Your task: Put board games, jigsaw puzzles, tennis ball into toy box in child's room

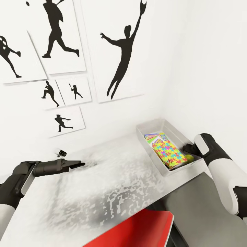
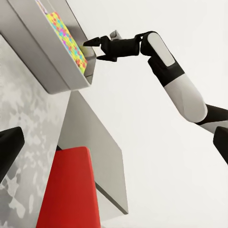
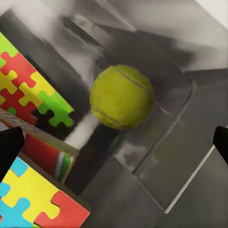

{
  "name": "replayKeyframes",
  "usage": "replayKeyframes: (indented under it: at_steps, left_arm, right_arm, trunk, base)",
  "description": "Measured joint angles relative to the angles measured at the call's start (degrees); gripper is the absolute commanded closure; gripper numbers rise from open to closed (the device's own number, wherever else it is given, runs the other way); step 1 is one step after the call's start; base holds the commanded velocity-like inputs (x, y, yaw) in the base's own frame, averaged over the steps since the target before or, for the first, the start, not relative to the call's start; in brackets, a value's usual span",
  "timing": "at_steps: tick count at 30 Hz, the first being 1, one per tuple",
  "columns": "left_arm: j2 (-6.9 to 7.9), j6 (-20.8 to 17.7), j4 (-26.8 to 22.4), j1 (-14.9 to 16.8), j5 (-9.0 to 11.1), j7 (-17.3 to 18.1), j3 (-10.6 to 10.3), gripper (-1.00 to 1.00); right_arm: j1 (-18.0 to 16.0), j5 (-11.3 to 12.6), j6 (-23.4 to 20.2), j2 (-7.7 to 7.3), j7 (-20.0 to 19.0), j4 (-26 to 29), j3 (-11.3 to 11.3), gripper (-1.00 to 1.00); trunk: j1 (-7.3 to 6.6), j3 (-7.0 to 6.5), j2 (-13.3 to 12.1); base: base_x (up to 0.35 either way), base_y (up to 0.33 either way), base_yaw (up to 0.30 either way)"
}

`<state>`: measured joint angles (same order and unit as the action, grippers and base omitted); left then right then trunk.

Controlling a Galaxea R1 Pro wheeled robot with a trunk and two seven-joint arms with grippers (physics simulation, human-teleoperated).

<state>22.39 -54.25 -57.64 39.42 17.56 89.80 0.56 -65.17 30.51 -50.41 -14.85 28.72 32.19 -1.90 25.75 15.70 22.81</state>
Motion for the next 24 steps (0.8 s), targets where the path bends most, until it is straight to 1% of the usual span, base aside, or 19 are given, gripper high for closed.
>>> replayKeyframes:
  at_steps: [16,20,24]
  left_arm:
    - [0.1,0.01,0.0,0.01,-0.02,0.0,0.0,-1.0]
    - [0.16,0.01,0.01,0.01,-0.03,0.0,0.0,-1.0]
    - [0.23,0.01,0.01,0.01,-0.02,0.0,0.0,-1.0]
  right_arm:
    - [0.03,0.02,-0.01,-0.19,-0.24,0.75,-0.01,-1.0]
    - [0.33,0.18,-1.19,-0.29,-0.37,4.73,-0.03,-1.0]
    - [0.75,0.72,-6.56,-0.31,-0.47,13.84,-0.38,-1.0]
  trunk:
    - [0.0,-0.14,0.01]
    - [0.0,-0.45,0.01]
    - [-0.01,-0.8,0.01]
  base:
    - [0.0,0.0,-0.01]
    - [0.0,0.0,-0.082]
    - [0.0,0.0,-0.089]
